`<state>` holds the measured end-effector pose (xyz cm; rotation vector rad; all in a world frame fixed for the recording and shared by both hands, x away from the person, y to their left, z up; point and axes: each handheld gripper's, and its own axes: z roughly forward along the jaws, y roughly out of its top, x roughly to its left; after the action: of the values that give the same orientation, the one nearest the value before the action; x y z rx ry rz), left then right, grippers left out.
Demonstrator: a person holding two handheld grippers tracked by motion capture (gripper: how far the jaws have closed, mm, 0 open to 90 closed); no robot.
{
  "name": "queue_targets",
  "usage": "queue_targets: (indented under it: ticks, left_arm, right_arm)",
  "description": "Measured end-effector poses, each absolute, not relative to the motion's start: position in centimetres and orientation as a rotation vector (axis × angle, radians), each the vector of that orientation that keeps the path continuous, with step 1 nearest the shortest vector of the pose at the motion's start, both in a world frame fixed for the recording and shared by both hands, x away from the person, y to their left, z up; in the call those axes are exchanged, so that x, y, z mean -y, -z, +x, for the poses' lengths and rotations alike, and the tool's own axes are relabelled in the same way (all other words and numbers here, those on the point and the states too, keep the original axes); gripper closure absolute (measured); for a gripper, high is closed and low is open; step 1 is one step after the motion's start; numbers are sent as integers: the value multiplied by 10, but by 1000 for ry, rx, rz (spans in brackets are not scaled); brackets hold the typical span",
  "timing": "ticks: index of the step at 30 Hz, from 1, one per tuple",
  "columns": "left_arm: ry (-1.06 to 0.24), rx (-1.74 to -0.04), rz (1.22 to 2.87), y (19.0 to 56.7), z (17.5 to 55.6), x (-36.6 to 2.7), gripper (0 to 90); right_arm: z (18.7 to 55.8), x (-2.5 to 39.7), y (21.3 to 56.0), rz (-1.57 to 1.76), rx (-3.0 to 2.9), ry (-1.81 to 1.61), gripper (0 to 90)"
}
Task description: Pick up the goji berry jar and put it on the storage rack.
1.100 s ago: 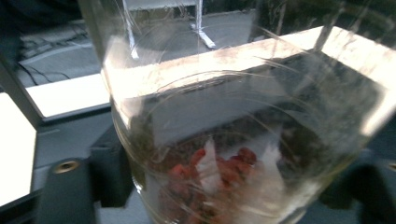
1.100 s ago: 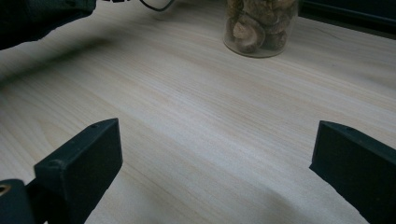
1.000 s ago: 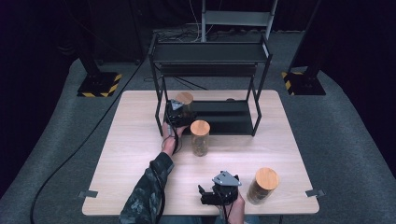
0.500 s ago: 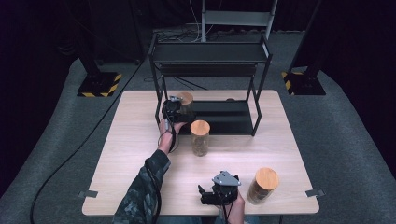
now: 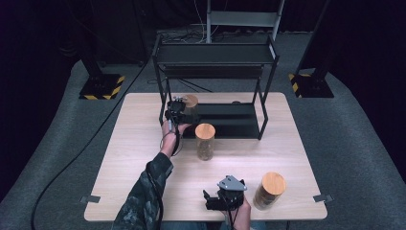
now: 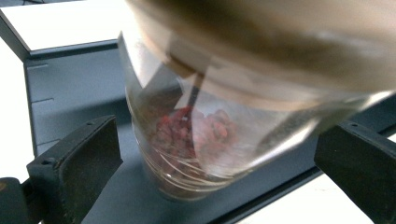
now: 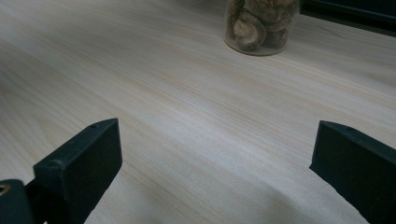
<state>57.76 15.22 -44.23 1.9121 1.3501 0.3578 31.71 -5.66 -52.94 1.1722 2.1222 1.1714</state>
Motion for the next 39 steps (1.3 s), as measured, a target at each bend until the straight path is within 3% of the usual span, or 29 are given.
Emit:
queue_targets:
  ticks: [21,39]
  left_arm:
    - [-332,-1312,1912,410,556,-155,0]
    - [-408,-1139,1892,376,505,-166,0]
  right_arm:
    - [317,56,529,1171,-2122,-1159,7]
    - [317,55,530,1167,-2127,-1150,7]
